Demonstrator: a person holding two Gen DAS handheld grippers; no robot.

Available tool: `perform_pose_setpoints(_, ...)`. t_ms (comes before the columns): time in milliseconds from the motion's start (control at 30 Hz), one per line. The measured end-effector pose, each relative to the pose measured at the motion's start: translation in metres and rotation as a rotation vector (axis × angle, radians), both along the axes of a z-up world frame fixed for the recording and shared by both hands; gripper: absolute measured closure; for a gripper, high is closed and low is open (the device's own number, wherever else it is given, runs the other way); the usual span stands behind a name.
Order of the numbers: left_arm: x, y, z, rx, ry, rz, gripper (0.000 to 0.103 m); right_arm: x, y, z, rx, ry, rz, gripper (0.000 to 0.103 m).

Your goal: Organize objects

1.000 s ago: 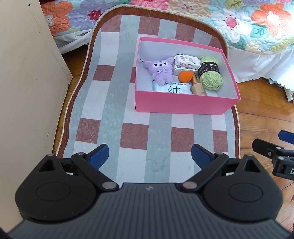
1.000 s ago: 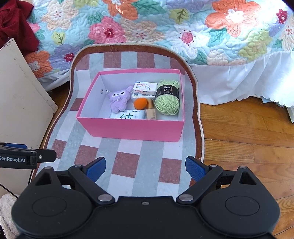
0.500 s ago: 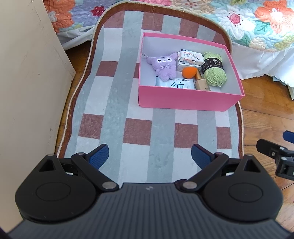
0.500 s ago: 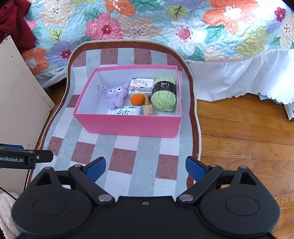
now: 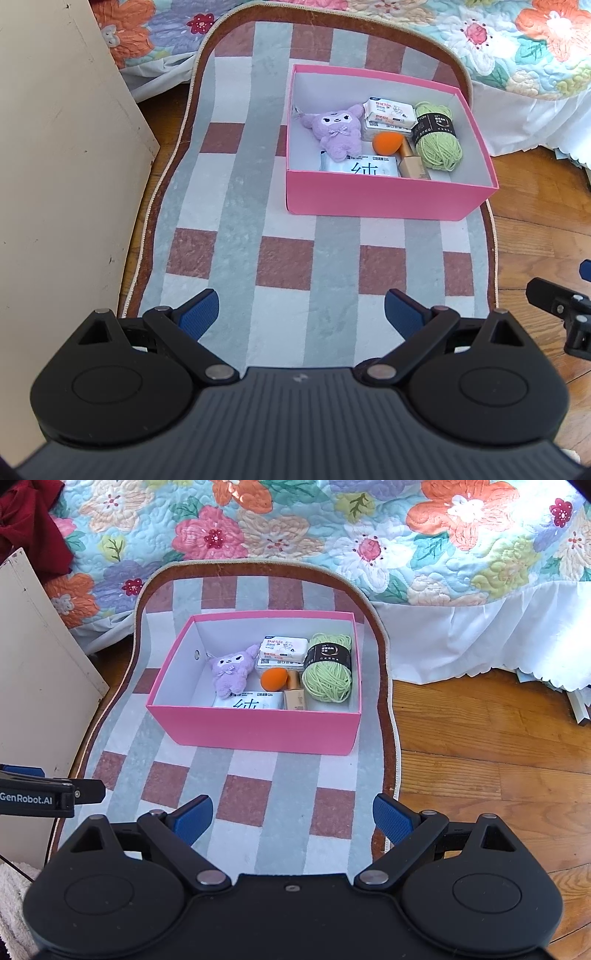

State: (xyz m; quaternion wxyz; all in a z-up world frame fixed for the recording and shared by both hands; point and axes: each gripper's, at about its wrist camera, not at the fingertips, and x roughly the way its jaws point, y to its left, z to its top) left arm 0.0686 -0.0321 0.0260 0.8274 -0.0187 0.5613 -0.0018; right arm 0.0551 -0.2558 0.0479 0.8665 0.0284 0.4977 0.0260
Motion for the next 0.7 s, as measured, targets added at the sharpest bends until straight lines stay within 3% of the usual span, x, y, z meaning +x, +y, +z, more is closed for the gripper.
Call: perform_pose_setpoints(700,-0.0038,-0.0003,0.0041,0.017,-0.015,-0.007,0.002,-0.0008,0.0001,0.0001,-0.026,0.002,-0.012,0.007)
